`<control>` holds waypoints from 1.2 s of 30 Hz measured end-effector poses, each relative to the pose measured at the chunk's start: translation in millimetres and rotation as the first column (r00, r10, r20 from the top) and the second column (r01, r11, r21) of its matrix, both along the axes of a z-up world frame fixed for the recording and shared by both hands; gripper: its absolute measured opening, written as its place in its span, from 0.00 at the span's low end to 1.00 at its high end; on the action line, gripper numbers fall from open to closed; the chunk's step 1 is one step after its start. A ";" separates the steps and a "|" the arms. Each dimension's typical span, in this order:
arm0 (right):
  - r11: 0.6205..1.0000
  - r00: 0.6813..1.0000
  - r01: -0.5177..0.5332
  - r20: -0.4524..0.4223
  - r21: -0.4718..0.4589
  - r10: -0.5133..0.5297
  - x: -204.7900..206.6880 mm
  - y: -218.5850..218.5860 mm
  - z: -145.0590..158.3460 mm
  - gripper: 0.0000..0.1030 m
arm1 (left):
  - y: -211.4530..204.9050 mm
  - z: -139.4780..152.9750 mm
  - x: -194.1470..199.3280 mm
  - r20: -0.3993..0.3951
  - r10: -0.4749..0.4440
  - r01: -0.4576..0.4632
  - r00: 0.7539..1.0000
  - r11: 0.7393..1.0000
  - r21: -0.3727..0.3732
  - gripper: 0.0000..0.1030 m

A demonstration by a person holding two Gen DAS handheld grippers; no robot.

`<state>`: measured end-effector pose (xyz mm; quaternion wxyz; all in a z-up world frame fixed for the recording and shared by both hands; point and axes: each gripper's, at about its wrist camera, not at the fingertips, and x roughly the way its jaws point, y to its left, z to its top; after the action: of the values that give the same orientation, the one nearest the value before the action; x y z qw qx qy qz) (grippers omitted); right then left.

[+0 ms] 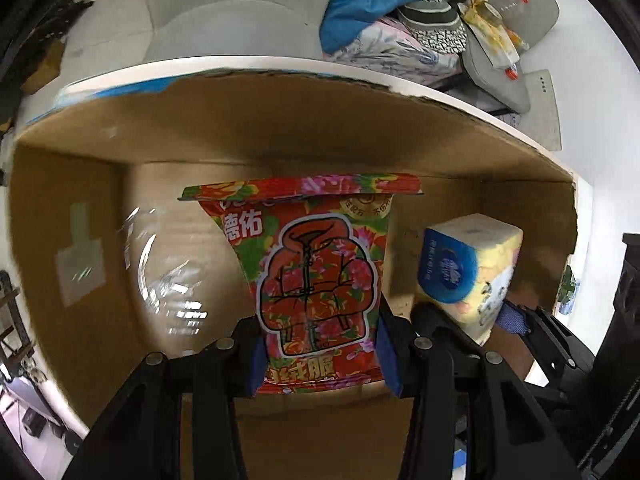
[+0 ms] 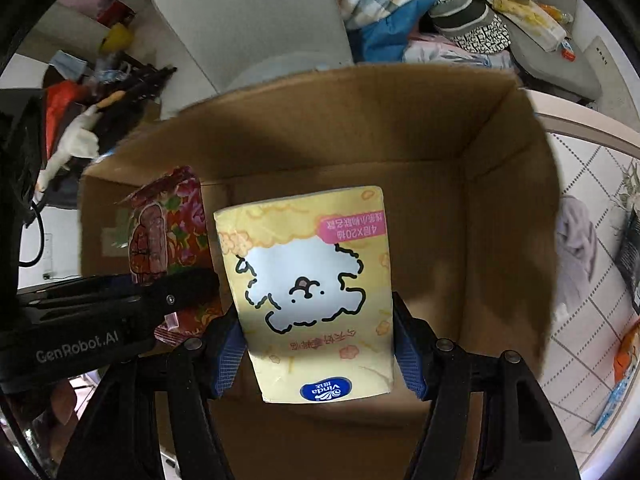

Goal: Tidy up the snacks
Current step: 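Carry both items into the cardboard box and open both tools, then grasp the lilac towel with the left tool while the right tool grasps the green snack bag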

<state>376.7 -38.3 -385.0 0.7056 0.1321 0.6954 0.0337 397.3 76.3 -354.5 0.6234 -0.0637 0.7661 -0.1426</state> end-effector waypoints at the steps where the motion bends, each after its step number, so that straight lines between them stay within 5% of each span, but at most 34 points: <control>1: 1.000 1.000 -0.001 -0.004 -0.005 0.001 1.7 0.5 -3.3 0.65 | -1.9 -1.7 3.7 -0.009 -0.013 0.013 1.000 1.000 -0.011 0.41; 9: 1.000 1.000 -0.017 -0.005 0.003 0.017 12.8 2.8 -18.9 0.67 | 6.6 -7.7 10.3 -0.020 -0.008 0.009 1.000 1.000 0.018 0.44; 19: 0.995 0.998 -0.042 0.044 -0.089 0.046 -8.1 -3.0 14.9 1.00 | 31.1 26.2 -15.4 0.117 -0.005 -0.005 0.993 0.996 0.088 0.96; 36: 0.982 0.989 -0.051 0.130 -0.182 0.075 -102.9 5.0 98.4 1.00 | 44.6 101.5 -109.3 0.362 -0.008 -0.064 0.932 0.981 0.186 0.98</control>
<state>273.8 -33.3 -286.6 0.7592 0.0438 0.6494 0.0027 287.9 120.9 -253.0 0.7588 0.0137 0.6477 -0.0674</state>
